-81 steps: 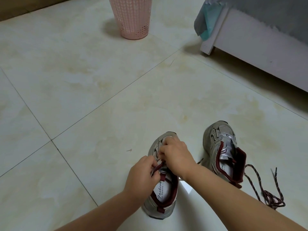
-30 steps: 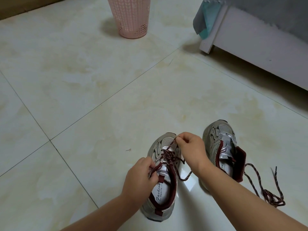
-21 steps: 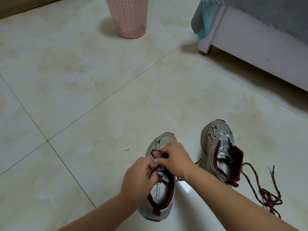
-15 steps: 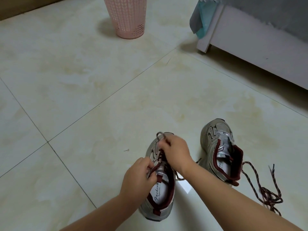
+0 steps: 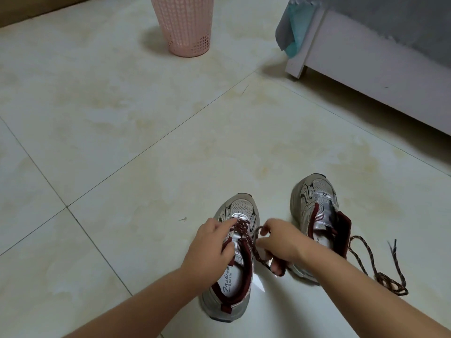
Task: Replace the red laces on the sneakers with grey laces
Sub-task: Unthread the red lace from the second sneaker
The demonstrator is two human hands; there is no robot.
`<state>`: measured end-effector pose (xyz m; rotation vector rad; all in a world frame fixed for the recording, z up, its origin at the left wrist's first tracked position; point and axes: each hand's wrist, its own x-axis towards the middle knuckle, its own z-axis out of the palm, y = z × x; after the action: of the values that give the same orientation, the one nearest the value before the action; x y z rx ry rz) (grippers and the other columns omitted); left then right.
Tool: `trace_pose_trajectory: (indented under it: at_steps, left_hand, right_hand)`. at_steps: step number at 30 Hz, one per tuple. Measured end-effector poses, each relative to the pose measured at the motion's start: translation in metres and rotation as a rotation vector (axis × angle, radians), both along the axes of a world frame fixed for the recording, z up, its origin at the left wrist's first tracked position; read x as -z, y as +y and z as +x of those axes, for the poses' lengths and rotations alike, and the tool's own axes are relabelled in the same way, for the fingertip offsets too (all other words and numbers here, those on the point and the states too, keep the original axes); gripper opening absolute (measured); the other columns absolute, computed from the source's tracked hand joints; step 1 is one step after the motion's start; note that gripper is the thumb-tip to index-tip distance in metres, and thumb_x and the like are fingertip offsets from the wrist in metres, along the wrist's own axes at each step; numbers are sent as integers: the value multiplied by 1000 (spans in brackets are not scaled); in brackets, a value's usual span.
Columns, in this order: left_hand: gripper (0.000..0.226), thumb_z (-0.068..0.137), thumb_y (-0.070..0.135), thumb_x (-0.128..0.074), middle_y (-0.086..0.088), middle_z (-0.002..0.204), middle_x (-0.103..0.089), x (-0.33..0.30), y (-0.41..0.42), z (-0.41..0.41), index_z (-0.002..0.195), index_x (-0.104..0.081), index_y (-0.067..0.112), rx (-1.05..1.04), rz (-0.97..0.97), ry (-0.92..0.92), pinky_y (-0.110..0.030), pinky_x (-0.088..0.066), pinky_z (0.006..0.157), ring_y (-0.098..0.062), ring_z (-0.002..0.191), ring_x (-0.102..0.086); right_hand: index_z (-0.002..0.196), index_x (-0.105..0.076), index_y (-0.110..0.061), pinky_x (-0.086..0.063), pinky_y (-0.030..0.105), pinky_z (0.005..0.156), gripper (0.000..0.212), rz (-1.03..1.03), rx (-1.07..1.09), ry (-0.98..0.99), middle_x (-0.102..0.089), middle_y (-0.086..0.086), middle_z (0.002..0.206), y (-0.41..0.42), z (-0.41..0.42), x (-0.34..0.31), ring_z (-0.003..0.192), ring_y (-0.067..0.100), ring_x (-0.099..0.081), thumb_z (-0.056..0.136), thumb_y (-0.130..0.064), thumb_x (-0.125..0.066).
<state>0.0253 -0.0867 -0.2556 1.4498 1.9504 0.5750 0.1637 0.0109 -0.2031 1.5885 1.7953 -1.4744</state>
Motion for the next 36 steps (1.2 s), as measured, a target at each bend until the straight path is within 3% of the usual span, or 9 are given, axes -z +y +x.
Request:
trace_pose_trajectory:
  at_steps: [2, 4, 9, 12, 18, 23, 28, 33, 36]
  left_hand:
    - [45, 90, 18, -45, 10, 106, -29, -2, 8, 4, 130, -45, 38, 100, -20, 17, -18, -27, 92, -9, 109, -31]
    - [40, 88, 12, -46, 10, 105, -29, -3, 11, 6, 120, -56, 34, 110, -2, -7, -14, -25, 90, -9, 107, -31]
    - [30, 79, -3, -50, 15, 96, -42, -5, 4, 3, 86, -62, 24, -14, 69, -150, -6, -34, 80, -6, 95, -47]
    - [28, 76, 0, -55, 12, 95, -42, -2, 2, 3, 92, -55, 23, -38, 68, -104, -8, -34, 73, -8, 90, -48]
    - [28, 84, 23, -58, 9, 102, -44, 5, 2, 1, 110, -48, 23, -90, -47, 95, -18, -34, 76, -10, 96, -47]
    - [15, 87, 19, -51, 6, 93, -45, 5, 1, 0, 102, -51, 22, -48, -41, 140, -26, -41, 74, -15, 89, -51]
    - [14, 88, 22, -49, 6, 92, -44, 7, 0, 1, 101, -51, 22, -51, -25, 136, -25, -39, 71, -14, 86, -50]
    - [19, 88, 26, -51, 5, 101, -48, 9, -2, 1, 107, -50, 24, -76, -26, 153, -24, -40, 74, -13, 91, -51]
    - [19, 88, 23, -50, 4, 102, -47, 10, -3, 0, 107, -49, 23, -67, -36, 174, -23, -39, 74, -14, 93, -51]
  right_hand:
    - [77, -54, -2, -43, 26, 45, 37, -127, 113, 30, -56, 18, 67, -5, 1, 3, 43, 23, -49, 93, -35, -50]
    - [86, -63, 2, -45, 29, 60, 57, 19, 62, -79, -59, 15, 74, -3, 1, 7, 62, 27, -57, 92, -51, -42]
    - [103, -63, -18, -39, 29, 84, 20, 582, -196, -73, -55, 6, 109, -9, -3, 20, 108, 25, -49, 90, -29, -52]
    - [83, -64, -20, -38, 26, 75, 10, 528, -186, 10, -63, 4, 95, -14, -12, 25, 95, 22, -56, 87, -27, -58]
    - [50, -44, -16, -37, 26, 63, 38, 132, 80, 48, -45, 1, 51, 0, -17, 28, 57, 19, -44, 82, -15, -64]
    - [77, -60, -7, -37, 27, 63, 11, 427, -303, -67, -62, 12, 80, 5, -22, 22, 76, 27, -56, 81, -12, -51]
    - [97, -56, -9, -31, 33, 67, 17, 761, -648, -157, -60, 10, 102, 10, -25, 20, 97, 31, -54, 88, -14, -42]
    - [67, -59, -11, -46, 30, 69, 28, 322, -220, 6, -61, 6, 67, 7, -17, 26, 69, 20, -57, 86, -32, -60]
    - [53, -44, -16, -39, 27, 59, 38, 126, 11, 161, -44, 0, 51, 1, -15, 32, 51, 14, -41, 85, -15, -63]
